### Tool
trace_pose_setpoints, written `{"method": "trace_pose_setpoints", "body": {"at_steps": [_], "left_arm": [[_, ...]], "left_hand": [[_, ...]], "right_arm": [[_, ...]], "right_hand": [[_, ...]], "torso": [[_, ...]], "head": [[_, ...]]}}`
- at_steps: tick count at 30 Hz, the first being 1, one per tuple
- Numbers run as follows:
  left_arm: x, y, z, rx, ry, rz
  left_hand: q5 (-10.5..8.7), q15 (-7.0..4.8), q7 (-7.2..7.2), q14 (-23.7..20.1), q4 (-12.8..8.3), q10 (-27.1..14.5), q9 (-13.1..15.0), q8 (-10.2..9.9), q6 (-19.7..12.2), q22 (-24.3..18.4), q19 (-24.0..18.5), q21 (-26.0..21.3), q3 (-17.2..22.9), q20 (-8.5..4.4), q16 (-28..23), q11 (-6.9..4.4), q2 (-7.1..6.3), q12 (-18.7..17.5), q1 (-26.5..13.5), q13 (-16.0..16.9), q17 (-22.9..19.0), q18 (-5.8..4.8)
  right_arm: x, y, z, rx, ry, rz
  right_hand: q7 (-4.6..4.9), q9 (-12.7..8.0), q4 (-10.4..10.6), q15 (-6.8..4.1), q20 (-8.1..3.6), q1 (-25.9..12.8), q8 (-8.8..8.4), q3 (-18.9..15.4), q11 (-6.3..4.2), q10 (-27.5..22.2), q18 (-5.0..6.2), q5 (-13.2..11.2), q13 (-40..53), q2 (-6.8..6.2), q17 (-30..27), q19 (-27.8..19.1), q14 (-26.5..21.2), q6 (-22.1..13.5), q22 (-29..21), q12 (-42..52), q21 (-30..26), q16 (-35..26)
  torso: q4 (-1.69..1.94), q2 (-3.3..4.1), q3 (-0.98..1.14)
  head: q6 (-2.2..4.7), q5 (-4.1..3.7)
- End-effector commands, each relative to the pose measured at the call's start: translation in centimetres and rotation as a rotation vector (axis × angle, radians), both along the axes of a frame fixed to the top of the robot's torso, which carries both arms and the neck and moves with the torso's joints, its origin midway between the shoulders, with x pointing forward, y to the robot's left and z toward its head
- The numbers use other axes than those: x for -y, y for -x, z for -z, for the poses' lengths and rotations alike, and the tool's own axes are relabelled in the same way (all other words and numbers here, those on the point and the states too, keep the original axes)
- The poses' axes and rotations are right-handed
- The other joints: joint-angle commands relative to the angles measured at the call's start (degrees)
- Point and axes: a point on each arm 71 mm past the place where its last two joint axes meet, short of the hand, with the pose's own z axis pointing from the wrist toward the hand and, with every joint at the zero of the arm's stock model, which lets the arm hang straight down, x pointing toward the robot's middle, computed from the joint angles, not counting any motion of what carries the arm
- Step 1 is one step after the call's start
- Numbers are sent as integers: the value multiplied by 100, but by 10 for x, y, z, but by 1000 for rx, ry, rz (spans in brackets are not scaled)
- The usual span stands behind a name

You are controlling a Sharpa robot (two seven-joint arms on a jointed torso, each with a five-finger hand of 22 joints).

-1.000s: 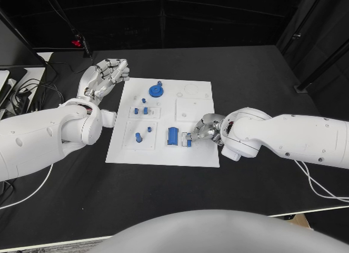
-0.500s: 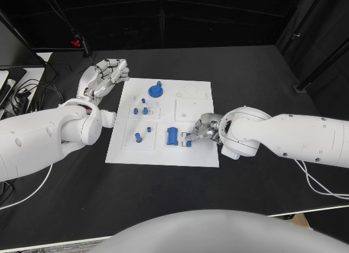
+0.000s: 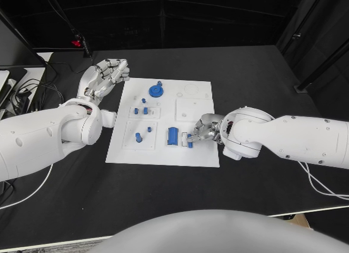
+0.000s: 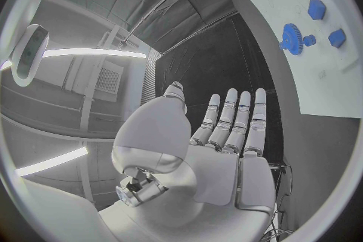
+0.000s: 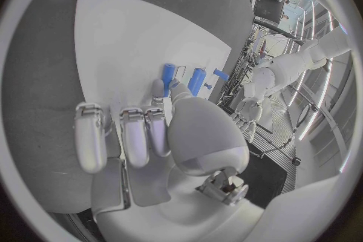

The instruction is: Assemble the parts on the task board

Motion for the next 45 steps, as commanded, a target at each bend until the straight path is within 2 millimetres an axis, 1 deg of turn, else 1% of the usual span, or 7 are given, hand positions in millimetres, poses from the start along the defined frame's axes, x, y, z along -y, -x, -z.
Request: {"method": "trace_pose_setpoints", "body": {"at_steps": [1,3,7,16,23,32,45], "left_arm": [[1,1,-3,27,12,15],[1,1,-3,27,12,15],[1,1,-3,26,12,16],[1,1,-2,24,12,16],[0,1,-2,23,12,16],[0,1,-2,23,13,16],[0,1,-2,22,13,17]], "left_hand": [[23,-10,805,-46,10,-45,-8,29,-40,-9,-31,30,-32,-1,35,-2,3,29,71,-6,-5,-45],[23,-10,805,-46,10,-45,-8,29,-40,-9,-31,30,-32,-1,35,-2,3,29,71,-6,-5,-45],[23,-10,805,-46,10,-45,-8,29,-40,-9,-31,30,-32,-1,35,-2,3,29,71,-6,-5,-45],[23,-10,805,-46,10,-45,-8,29,-40,-9,-31,30,-32,-1,35,-2,3,29,71,-6,-5,-45],[23,-10,805,-46,11,-39,-8,33,-41,-11,-33,31,-38,-2,44,-3,14,39,74,-6,-15,-45],[23,-10,805,-46,11,-39,-8,33,-41,-11,-33,31,-38,-2,44,-3,14,39,74,-6,-15,-45],[23,-10,804,-46,11,-28,-8,35,-41,-12,-34,32,-41,-2,50,-5,20,49,76,-4,-21,-45]], "right_arm": [[11,6,13,-70,89,41],[13,7,12,-66,86,46],[14,7,11,-62,83,50],[17,8,10,-53,88,53],[17,7,7,11,129,27],[15,5,1,111,219,-27],[14,3,-1,165,281,-60]], "right_hand": [[213,-100,1,-26,-20,13,-109,40,-14,618,4,-36,1512,-26,1508,513,617,-280,1442,-32,12,14],[218,-109,-2,-22,-17,9,-126,54,-9,618,5,-36,1512,-32,1508,512,617,-306,1441,-32,10,14],[228,-122,-7,-15,-12,1,-151,74,-1,618,5,-37,1512,-40,1508,513,617,-343,1441,-32,10,14],[272,-195,-2,17,14,-57,-265,137,37,618,9,-39,1512,-74,1508,504,617,-489,1434,-32,-6,14],[305,-270,30,47,41,-155,-353,144,68,618,12,-52,1512,-147,1508,499,617,-591,1430,-32,-17,14],[310,-321,125,64,65,-358,-361,84,77,618,9,-82,1512,-288,1508,504,617,-599,1434,-32,-8,14],[305,-331,138,63,66,-380,-360,86,73,618,6,-88,1512,-300,1508,511,617,-602,1439,-32,4,14]], "torso": [[-9,-3,0],[-1,0,2],[-6,1,4],[2,3,-3],[-1,2,-2],[2,1,-1],[2,-1,-1]], "head": [[-1,1],[-1,-11],[-1,-7],[-1,-24],[-1,-28],[-1,-37],[-1,-43]]}}
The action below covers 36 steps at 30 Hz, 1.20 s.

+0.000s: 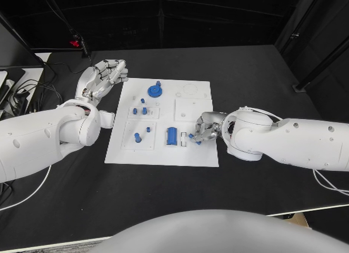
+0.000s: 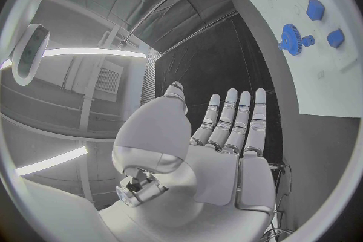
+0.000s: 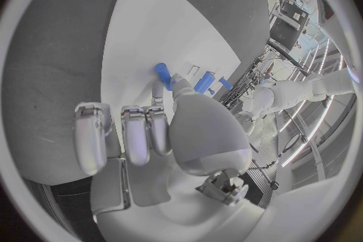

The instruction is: Assemble the parts on the task board

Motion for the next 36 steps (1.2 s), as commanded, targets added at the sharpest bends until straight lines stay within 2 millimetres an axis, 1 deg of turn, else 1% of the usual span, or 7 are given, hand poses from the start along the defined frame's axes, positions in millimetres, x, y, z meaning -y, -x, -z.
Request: {"method": "trace_pose_setpoints", "body": {"at_steps": [1,7,11,17,22,25,36], "left_arm": [[1,1,-3,25,11,14],[1,0,-3,22,10,13],[1,0,-2,21,10,12],[2,0,-2,19,11,15],[2,0,-2,19,10,15],[2,0,-2,19,11,16],[2,0,-2,16,11,17]], "left_hand": [[23,-11,804,-46,-5,-28,-8,35,-41,-7,-34,32,-26,-2,26,-5,-2,20,53,-4,-5,-45],[23,-11,804,-46,-5,-28,-8,35,-41,-7,-34,32,-26,-2,26,-5,-2,20,53,-4,-5,-45],[23,-11,804,-46,-5,-28,-8,35,-41,-7,-34,32,-26,-2,26,-5,-2,20,53,-4,-5,-45],[23,-11,803,-47,-5,-23,-8,37,-43,-8,-35,33,-28,-2,31,-5,5,26,56,-4,-11,-45],[23,-11,803,-47,-5,-23,-8,37,-43,-8,-35,33,-28,-2,31,-5,5,26,56,-4,-11,-45],[24,-11,803,-47,-5,-21,-8,38,-44,-8,-35,33,-29,-2,34,-5,8,29,57,-4,-14,-45],[24,-11,803,-46,-5,-20,-8,39,-44,-8,-34,34,-31,-2,36,-6,10,31,58,-4,-16,-44]], "right_arm": [[10,1,6,-8,118,54],[11,1,5,-6,111,54],[10,1,6,-10,98,54],[10,1,7,-30,113,44],[8,1,8,-36,140,28],[7,0,8,-27,166,13],[-1,-1,7,7,239,-42]], "right_hand": [[363,-341,21,39,44,-53,-253,35,29,617,6,-16,1505,27,1509,492,596,-411,1440,-31,8,14],[364,-360,14,36,42,-35,-267,78,28,617,4,-7,1505,45,1509,497,596,-426,1443,-31,15,14],[371,-372,26,37,43,-52,-277,79,32,617,3,-11,1505,36,1509,497,596,-435,1443,-31,15,14],[386,-480,38,48,50,-74,-395,133,46,617,2,-59,1505,-6,1509,500,596,-575,1446,-31,20,14],[397,-539,27,50,52,-67,-454,166,57,617,1,-122,1505,-35,1509,502,596,-661,1447,-31,24,14],[399,-567,22,51,54,-63,-480,183,60,617,-1,-160,1505,-44,1509,506,596,-699,1450,-31,30,14],[374,-597,4,43,50,-49,-432,258,41,617,-4,-235,1505,-53,1509,512,596,-619,1455,-31,41,14]], "torso": [[3,-3,0],[-4,-1,1],[2,-1,-2],[6,-1,-4],[-2,-5,-4],[7,0,-3],[2,-5,0]], "head": [[-1,-1],[-1,10],[-1,-4],[-1,-18],[-1,-10],[-1,-22],[-1,-13]]}}
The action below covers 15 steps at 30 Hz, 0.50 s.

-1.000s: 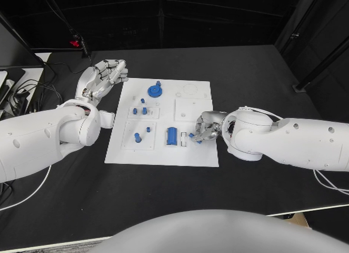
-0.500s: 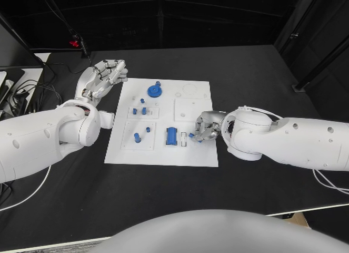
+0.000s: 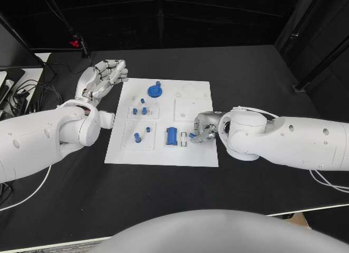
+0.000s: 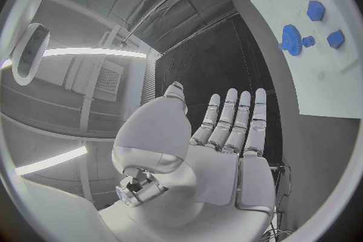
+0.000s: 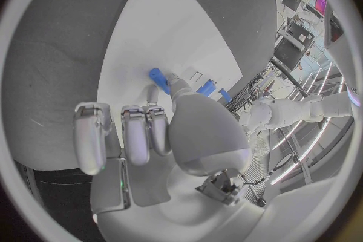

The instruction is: Assemble the parts on the task board

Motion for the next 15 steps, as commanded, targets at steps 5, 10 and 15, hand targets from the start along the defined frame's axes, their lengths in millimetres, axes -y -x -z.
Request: {"method": "trace_pose_setpoints", "body": {"at_steps": [5,10,15], "left_arm": [[2,0,-2,16,11,15],[2,0,-2,15,11,16],[1,0,-2,15,11,16]], "left_hand": [[24,-11,782,-46,-5,-20,-9,39,-23,-9,-35,34,-31,-2,36,-6,11,31,58,-4,-4,-44],[24,-12,782,-46,-4,-17,-9,40,-23,-10,-34,35,-33,-2,39,-6,15,35,57,-4,-7,-44],[24,-12,782,-46,-4,-17,-9,40,-23,-10,-34,35,-33,-2,39,-6,15,35,57,-4,-7,-44]], "right_arm": [[7,1,9,-32,148,40],[6,1,9,-25,141,36],[7,2,7,-9,114,34]], "right_hand": [[-10,-3278,-30,38,24,37,-87,143,15,596,-7,64,1505,-37,1510,540,596,131,1460,-31,53,14],[-28,-3431,-216,35,19,329,-254,643,1,596,-34,276,1505,184,1510,591,596,236,1498,-31,145,14],[-39,-3941,-452,54,14,286,-1098,1754,-20,596,-42,362,1505,27,1510,608,596,834,1510,-31,175,14]], "torso": [[-6,-1,-1],[-3,-1,0],[2,2,1]], "head": [[-1,1],[-1,2],[-1,2]]}}
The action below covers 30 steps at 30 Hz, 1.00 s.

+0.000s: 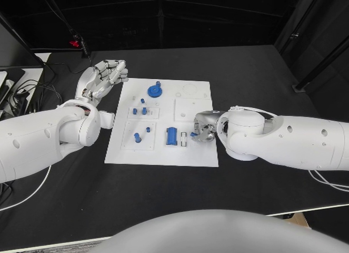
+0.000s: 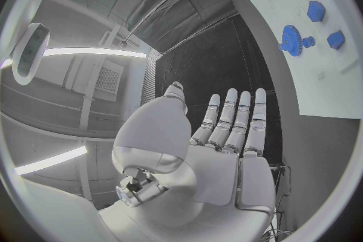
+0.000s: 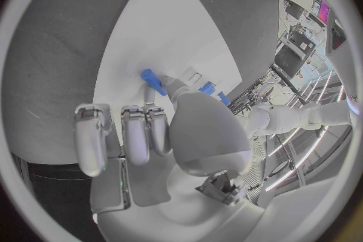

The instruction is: Assemble the parts on the task board

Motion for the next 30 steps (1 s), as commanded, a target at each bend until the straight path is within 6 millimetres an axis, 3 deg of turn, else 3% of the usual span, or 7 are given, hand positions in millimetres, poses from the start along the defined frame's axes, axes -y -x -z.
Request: {"method": "trace_pose_setpoints", "body": {"at_steps": [1,5,9,20,30], "left_arm": [[1,0,-2,15,10,13],[0,1,-2,15,9,11],[-1,1,-2,15,9,10],[-1,1,-2,14,9,9],[-2,1,-2,11,9,10]], "left_hand": [[24,-12,782,-46,-4,-17,-9,20,-23,-10,-34,35,-33,-2,39,-6,15,35,57,-4,-8,-44],[24,-12,782,-46,-4,-17,-9,20,-23,-10,-34,35,-33,-2,39,-6,15,35,57,-4,-8,-44],[24,-12,782,-46,-4,-17,-9,20,-23,-10,-34,35,-33,-2,39,-6,15,35,57,-4,-8,-44],[24,-12,782,-45,-4,-14,-9,22,-24,-10,-34,37,-36,-2,44,-7,20,40,57,-4,-13,-43],[24,-12,782,-45,-4,-13,-9,23,-24,-11,-34,37,-38,-2,47,-7,23,42,58,-4,-16,-43]], "right_arm": [[12,2,9,-24,65,72],[15,2,8,-13,7,83],[18,4,6,-12,-49,96],[20,7,1,17,-154,106],[27,9,-5,48,-243,129]], "right_hand": [[-61,-4552,-123,1,0,-84,-440,621,-34,596,-42,71,1505,-150,1510,608,595,372,1510,-31,18,14],[-129,-4700,-246,-31,-13,-226,-812,986,-84,596,-42,92,1505,-344,1510,608,595,638,1510,-31,18,14],[-142,-4745,-289,-49,-20,-295,-971,1092,-81,596,-42,127,1505,-414,1510,608,595,811,1510,-31,18,14],[-117,-4763,-315,-38,-15,-388,-1143,1132,-63,596,-42,122,1505,-494,1510,608,595,1051,1510,-31,18,14],[-170,-4764,-322,-67,-34,-467,-1360,1076,-105,596,-42,112,1505,-561,1510,608,595,1498,1510,-31,18,14]], "torso": [[1,2,1],[-1,5,3],[-4,2,1],[-4,8,2],[-5,0,0]], "head": [[-1,8],[-1,36],[-1,40],[-1,43],[-1,62]]}}
